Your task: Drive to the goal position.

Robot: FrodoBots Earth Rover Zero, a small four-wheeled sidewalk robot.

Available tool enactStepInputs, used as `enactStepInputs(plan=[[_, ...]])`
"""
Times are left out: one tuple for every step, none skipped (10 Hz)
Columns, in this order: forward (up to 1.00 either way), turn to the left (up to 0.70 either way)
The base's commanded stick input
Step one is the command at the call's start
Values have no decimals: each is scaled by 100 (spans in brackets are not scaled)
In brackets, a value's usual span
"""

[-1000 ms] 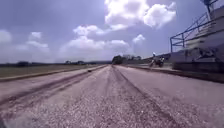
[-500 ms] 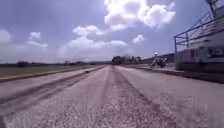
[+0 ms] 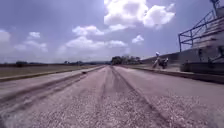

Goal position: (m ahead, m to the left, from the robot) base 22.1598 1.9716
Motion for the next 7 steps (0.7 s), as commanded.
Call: enactStepInputs(plan=[[100, 17], [100, 0], [100, 0], [100, 0], [100, 0], [100, 0], [100, 0]])
